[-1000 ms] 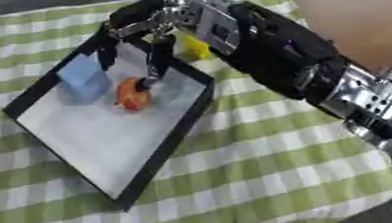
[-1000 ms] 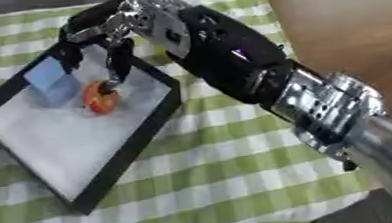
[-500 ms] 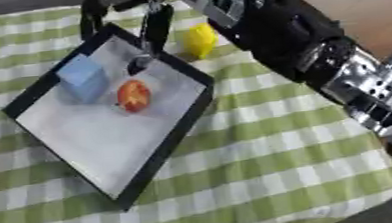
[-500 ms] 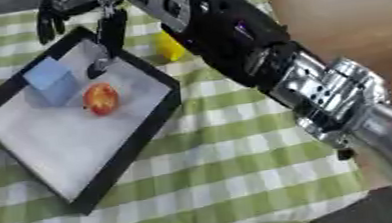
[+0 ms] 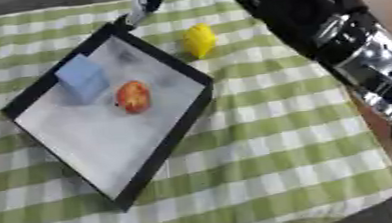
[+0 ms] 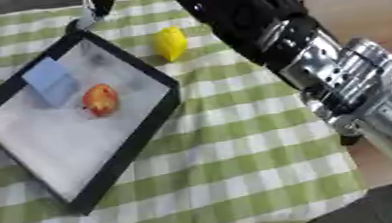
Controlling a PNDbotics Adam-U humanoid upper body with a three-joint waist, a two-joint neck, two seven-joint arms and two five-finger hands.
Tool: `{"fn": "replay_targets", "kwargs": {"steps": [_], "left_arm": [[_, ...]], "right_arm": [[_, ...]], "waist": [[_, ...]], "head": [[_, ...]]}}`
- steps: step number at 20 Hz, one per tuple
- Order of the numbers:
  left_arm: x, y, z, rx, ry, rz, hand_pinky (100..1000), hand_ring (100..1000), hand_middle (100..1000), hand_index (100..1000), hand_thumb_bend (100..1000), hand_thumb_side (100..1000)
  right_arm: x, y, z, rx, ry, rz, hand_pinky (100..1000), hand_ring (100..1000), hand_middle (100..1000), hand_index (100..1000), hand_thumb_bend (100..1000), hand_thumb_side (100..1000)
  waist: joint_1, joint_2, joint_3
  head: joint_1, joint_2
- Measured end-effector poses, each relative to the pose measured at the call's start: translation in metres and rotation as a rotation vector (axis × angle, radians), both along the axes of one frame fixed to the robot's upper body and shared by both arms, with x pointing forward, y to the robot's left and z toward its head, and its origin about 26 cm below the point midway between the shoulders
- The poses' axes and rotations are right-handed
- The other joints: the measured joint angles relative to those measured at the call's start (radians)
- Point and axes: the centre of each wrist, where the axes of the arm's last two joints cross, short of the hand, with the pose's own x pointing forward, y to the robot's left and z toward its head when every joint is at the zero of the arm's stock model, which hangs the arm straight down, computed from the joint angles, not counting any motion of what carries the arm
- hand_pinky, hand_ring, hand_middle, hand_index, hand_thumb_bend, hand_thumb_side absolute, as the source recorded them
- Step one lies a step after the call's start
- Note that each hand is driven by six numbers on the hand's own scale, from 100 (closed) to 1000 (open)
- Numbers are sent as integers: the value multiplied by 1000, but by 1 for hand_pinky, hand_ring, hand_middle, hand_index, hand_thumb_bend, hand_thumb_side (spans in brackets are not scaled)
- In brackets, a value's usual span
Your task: Pick up objects on the table and place them in the box.
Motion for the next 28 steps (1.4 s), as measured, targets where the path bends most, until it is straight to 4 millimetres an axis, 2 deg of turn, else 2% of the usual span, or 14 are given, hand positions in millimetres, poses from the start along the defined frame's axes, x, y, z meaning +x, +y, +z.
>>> {"fn": "replay_targets", "kwargs": {"steps": [4,13,17,18,19,28], "left_arm": [[0,0,0,-1,0,5,813,798,838,823,112,797],[0,2,-1,-2,1,10,812,798,839,822,113,795],[0,2,-1,-2,2,11,812,798,839,822,114,794],[0,2,-1,-2,2,11,812,798,839,822,114,794],[0,2,-1,-2,2,11,812,798,839,822,115,794],[0,2,-1,-3,2,12,811,797,837,821,117,792]], "right_arm": [[4,-25,-4,-7,-13,-70,868,816,777,838,499,179],[26,-80,-26,-175,-12,-140,887,848,813,867,501,158],[33,-92,-35,-179,5,-170,887,851,816,870,496,152],[34,-94,-38,-182,9,-177,886,852,816,870,536,100],[35,-96,-40,-186,11,-184,886,852,818,870,495,151],[43,-112,-57,-218,22,-241,883,853,820,872,489,152]], "waist": [[0,0,-2],[7,0,-2],[8,0,-1],[8,0,0],[8,0,1],[8,0,9]], "head": [[5,0],[8,-1],[16,-1],[20,-1],[24,-1],[48,-5]]}}
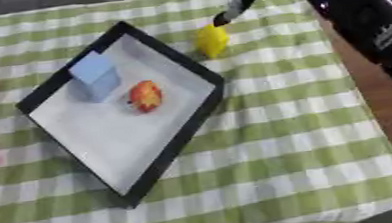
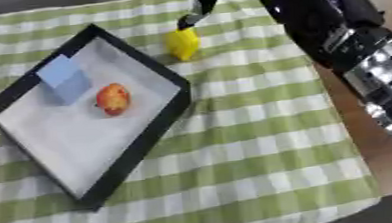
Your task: Pick up objects on the table and place them in the box.
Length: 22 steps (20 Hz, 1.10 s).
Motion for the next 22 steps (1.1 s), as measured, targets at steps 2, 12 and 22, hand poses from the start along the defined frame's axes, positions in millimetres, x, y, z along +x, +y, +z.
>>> {"fn": "replay_targets", "kwargs": {"steps": [2,12,22], "left_arm": [[0,0,0,0,0,0,811,797,837,821,118,792],[0,0,0,0,0,0,811,797,837,820,119,792],[0,0,0,0,-1,0,811,797,837,819,120,795]], "right_arm": [[1,-3,-4,-11,2,-10,881,853,820,873,488,154],[6,-14,-18,-57,0,-48,878,851,817,873,485,157],[10,-19,-36,-89,16,-67,876,844,804,871,489,162]], "waist": [[0,0,2],[0,0,7],[0,1,12]], "head": [[2,-2],[7,-4],[9,-4]]}}
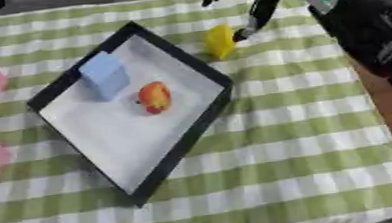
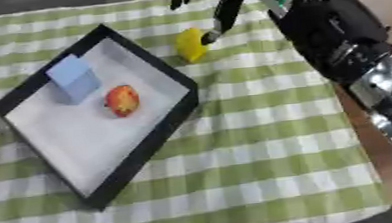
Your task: Pick up objects on the table and place them in the box.
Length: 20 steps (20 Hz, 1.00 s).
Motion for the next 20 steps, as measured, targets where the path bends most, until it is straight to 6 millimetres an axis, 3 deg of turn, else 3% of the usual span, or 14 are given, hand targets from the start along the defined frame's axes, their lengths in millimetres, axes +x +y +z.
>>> {"fn": "replay_targets", "kwargs": {"steps": [13,20], "left_arm": [[0,0,0,0,-1,0,812,797,838,819,121,797],[0,0,0,0,0,-1,812,798,838,819,120,798]], "right_arm": [[4,0,-29,-38,40,-14,868,828,750,852,487,163],[6,-2,-40,-36,47,-11,842,777,649,752,480,132]], "waist": [[0,0,5],[0,0,5]], "head": [[0,0],[0,0]]}}
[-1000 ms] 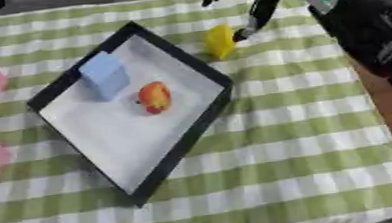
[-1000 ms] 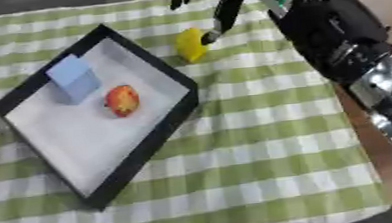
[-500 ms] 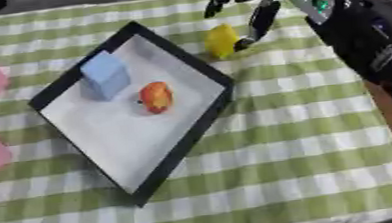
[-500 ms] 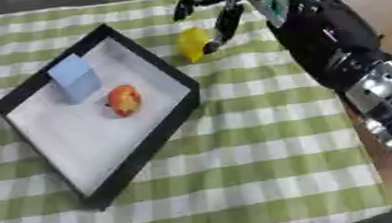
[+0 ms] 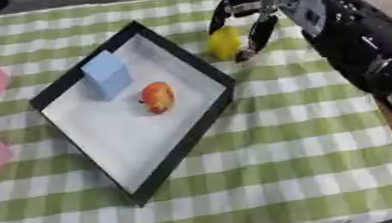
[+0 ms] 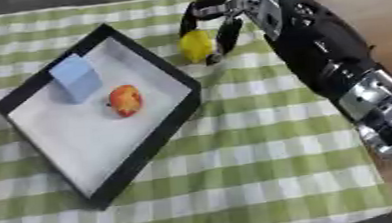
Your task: Pick up objects on the table and place them in the box.
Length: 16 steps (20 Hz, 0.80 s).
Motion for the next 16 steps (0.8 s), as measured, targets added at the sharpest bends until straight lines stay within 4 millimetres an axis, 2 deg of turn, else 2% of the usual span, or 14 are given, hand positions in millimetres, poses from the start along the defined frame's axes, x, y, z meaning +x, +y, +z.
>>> {"fn": "replay_targets", "kwargs": {"steps": [1,2,7,10,13,16], "left_arm": [[0,0,0,0,0,0,812,798,838,819,120,798],[0,0,0,0,0,0,812,797,838,818,119,798],[0,0,0,0,1,-1,812,797,836,816,119,797],[0,0,0,0,1,-1,813,797,835,816,120,796],[0,0,0,0,1,-1,813,797,834,816,120,795],[0,0,0,0,1,0,813,797,834,816,119,794]], "right_arm": [[0,0,-1,1,1,2,842,777,649,752,480,132],[0,0,-2,4,1,4,829,741,597,709,477,101],[1,-1,-8,56,27,-2,809,662,481,596,304,100],[0,1,-7,103,40,-8,804,641,449,562,271,100],[-2,10,2,135,37,8,800,633,436,554,251,100],[-6,19,24,155,14,32,794,624,429,550,246,100]], "waist": [[0,0,0],[0,0,0],[0,0,0],[0,0,-1],[0,0,-5],[0,-1,-7]], "head": [[0,0],[0,0],[1,0],[1,0],[2,0],[3,0]]}}
